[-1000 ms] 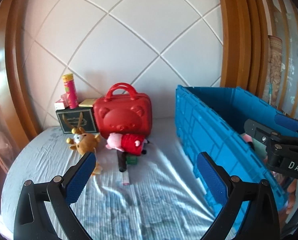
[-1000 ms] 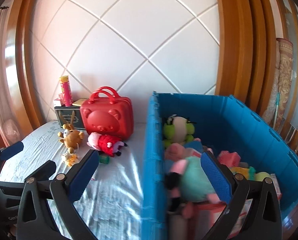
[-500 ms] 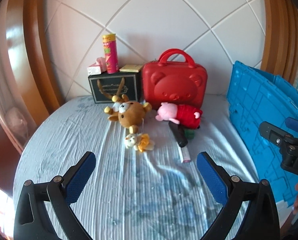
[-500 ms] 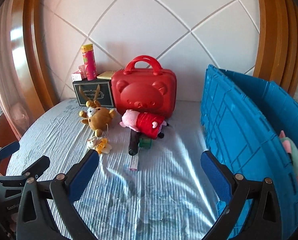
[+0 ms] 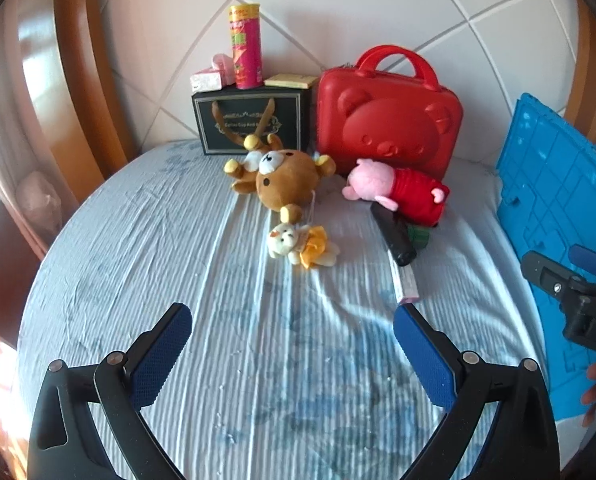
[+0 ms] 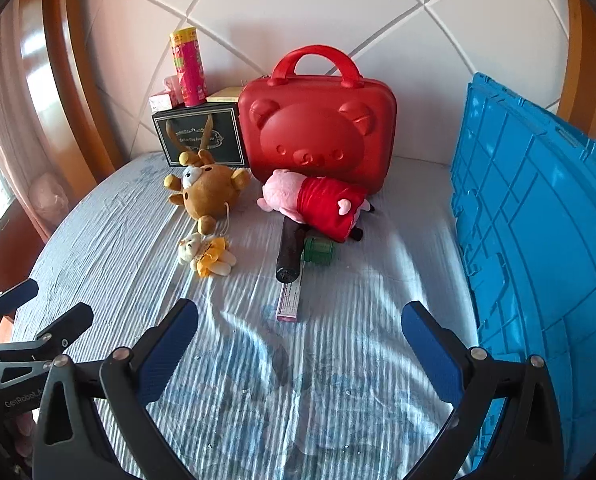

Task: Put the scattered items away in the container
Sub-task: 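Move both open tools back over the remaining items on the bed, then grasp the cream bear plush with the left tool while the right tool grasps the pink-red medicine box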

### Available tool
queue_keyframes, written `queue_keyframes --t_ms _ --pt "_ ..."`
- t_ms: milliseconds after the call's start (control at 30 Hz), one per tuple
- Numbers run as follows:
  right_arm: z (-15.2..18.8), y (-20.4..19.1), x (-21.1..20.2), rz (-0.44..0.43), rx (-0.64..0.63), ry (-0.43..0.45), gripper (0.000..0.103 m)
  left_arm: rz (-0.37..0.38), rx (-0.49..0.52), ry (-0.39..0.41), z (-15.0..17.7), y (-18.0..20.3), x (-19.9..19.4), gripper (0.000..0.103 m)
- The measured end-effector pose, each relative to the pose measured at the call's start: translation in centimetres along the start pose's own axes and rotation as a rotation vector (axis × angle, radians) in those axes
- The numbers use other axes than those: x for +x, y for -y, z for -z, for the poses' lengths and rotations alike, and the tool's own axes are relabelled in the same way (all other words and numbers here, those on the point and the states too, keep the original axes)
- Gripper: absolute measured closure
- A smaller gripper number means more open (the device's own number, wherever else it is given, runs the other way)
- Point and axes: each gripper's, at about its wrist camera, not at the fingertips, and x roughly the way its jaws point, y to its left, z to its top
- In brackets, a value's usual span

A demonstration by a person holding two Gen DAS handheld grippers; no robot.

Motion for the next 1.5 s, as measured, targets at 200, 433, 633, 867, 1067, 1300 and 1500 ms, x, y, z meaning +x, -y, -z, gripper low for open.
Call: queue_keyframes --t_ms 200,433,633,867,1067,1300,1500 --pt "1.0 0.2 4.9 0.007 0.047 -0.090 0.000 -0.022 -0.013 -0.119 0.4 -2.9 6.2 0.004" --pt "2.4 -0.5 11.9 0.018 0.110 -0.202 0.000 0.006 0.024 -0.196 -1.2 -4.1 13.2 0.009" --pt "1.6 -0.2 15.9 0.052 0.147 -0.249 0.017 0.045 0.060 -0.227 -3.7 -2.3 18.6 0.011" --pt "0.9 0.1 20.4 0.068 0.166 -0.308 0.040 0.041 0.051 -0.241 -6.3 -0.9 24.0 0.012" --pt "1.7 -0.1 23.2 0.068 0.156 -0.357 0.040 0.040 0.049 -0.294 -6.2 -0.6 27.6 0.012" --pt "2.0 0.0 24.2 0.083 0.140 -0.367 0.040 0.073 0.028 -0.281 -6.5 -0.2 29.0 0.012" --pt "2.1 -0.4 23.8 0.144 0.095 -0.362 0.067 0.125 0.047 -0.251 -6.6 0.8 28.1 0.052"
